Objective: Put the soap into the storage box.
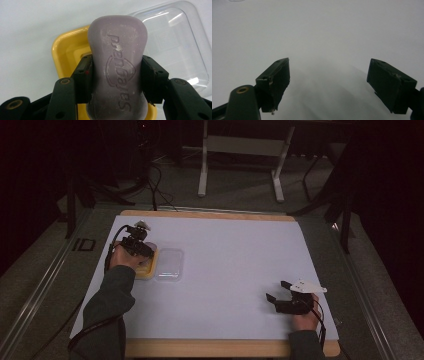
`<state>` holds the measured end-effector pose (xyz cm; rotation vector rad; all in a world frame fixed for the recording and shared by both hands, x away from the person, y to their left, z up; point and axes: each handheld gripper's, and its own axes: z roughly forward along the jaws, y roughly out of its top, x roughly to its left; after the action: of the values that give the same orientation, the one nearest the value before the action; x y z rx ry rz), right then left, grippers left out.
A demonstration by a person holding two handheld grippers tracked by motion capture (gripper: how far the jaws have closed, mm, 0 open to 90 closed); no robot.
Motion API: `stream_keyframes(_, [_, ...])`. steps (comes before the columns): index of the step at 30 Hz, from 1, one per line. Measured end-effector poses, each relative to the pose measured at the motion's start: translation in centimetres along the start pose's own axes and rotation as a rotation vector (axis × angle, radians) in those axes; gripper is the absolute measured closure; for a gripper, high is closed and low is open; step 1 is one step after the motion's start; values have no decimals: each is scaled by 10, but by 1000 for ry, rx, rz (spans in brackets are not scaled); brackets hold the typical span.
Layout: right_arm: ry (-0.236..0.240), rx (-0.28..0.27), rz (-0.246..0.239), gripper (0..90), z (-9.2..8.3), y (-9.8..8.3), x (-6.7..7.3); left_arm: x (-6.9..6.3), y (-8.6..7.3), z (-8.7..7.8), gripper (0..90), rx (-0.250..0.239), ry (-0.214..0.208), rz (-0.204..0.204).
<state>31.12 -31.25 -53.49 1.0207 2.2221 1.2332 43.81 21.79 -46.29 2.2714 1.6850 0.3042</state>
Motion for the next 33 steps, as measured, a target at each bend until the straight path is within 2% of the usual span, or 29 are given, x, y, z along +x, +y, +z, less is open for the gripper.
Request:
stream_keyframes(9, [0, 1, 0, 182, 0, 0, 0, 8, -6, 11, 496, 18, 24, -52])
stream_keyframes(20, [0, 2, -1, 182, 0, 0, 0, 7, -12, 26, 495, 45, 14, -66])
stream_keyframes(24, [-1, 3, -2, 182, 0, 0, 0, 8, -14, 27, 487, 27, -9, -79])
stream_keyframes(26, [-1, 3, -2, 182, 0, 0, 0, 11, -14, 26, 448, 18, -37, -90])
stream_keyframes(29, [-1, 4, -3, 182, 0, 0, 0, 13, -16, 24, 403, 12, -58, -98])
stream_keyframes(33, [-1, 6, -2, 182, 0, 0, 0, 12, -19, 20, 355, -8, -50, -88])
